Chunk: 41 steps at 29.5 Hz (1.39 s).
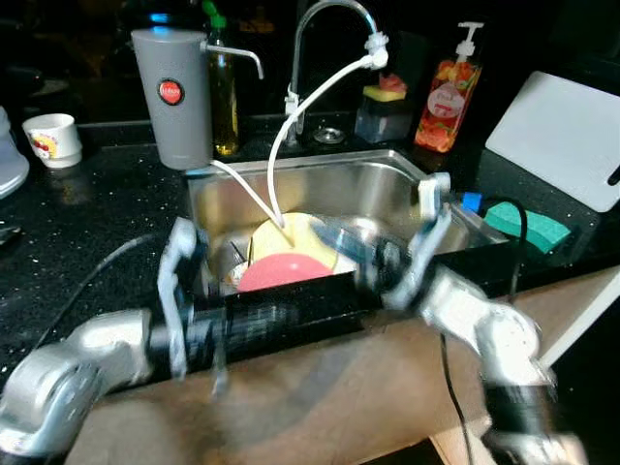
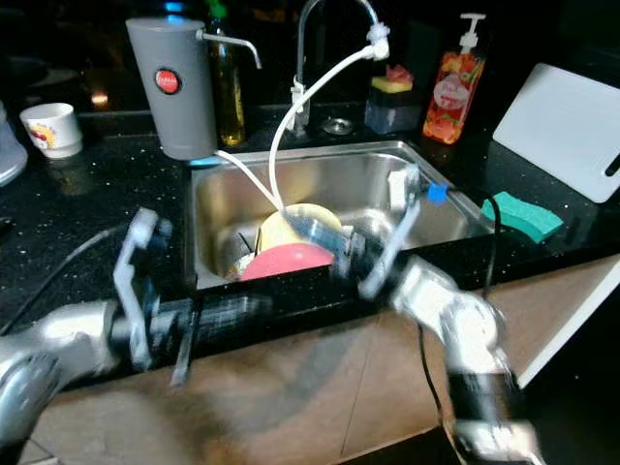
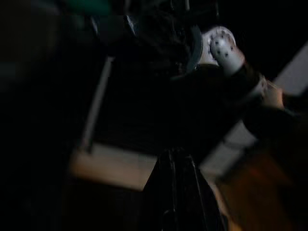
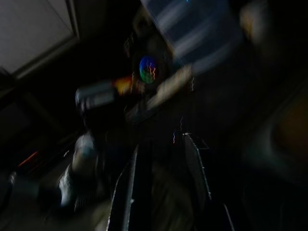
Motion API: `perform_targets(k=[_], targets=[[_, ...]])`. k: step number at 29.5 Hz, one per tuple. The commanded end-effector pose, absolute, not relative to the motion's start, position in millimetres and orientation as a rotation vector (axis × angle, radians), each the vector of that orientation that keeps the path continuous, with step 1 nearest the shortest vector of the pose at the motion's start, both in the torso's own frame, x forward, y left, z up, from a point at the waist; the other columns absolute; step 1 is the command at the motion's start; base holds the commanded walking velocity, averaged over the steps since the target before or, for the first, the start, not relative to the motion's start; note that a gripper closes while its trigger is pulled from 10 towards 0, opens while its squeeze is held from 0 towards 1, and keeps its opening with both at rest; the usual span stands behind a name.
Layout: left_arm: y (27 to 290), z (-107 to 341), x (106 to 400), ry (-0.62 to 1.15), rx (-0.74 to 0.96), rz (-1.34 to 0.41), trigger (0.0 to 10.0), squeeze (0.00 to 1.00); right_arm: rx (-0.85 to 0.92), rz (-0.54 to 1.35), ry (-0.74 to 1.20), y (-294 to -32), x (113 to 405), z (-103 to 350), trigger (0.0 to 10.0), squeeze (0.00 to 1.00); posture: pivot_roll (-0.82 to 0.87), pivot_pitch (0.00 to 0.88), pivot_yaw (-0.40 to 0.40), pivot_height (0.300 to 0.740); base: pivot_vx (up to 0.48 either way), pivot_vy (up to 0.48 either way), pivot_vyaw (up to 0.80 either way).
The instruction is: Kitchen organization
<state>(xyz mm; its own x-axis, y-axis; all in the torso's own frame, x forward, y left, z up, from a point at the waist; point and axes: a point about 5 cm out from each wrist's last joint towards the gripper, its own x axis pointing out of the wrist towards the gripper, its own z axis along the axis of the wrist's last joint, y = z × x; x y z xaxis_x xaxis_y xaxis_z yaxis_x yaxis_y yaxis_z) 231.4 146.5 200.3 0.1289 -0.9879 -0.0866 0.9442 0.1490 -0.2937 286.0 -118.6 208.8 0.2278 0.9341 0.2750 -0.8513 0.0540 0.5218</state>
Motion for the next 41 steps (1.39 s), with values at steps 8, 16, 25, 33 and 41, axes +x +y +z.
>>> perform_targets(k=[8,16,25,33,41], targets=[[139,179,201,0.513,-0.169,-1.541,10.0,0.00,0.633,1.555,0.320,-117,259,191,10.0,0.00,0.03,0.048,-0.026,0.740,0.000,0.000,0.00],[129,133,190,0.741,-0.013,-1.410,10.0,0.00,0.426,1.491,0.658,-124,241,125,10.0,0.00,0.03,0.040,-0.022,0.740,0.000,0.000,0.00],[133,87,191,0.944,0.061,-1.069,10.0,0.00,0.262,1.296,0.941,-136,227,57,10.0,0.00,0.03,0.039,-0.015,0.740,0.000,0.000,0.00],[139,42,198,1.040,0.111,-0.748,10.0,0.00,0.193,0.908,1.049,-133,237,5,10.0,0.00,0.03,0.044,-0.010,0.740,0.000,0.000,0.00],[155,-20,186,1.114,0.124,-0.501,10.0,0.00,0.234,0.586,1.115,-125,227,-39,10.0,0.00,0.04,0.052,-0.012,0.740,0.000,0.000,0.00]])
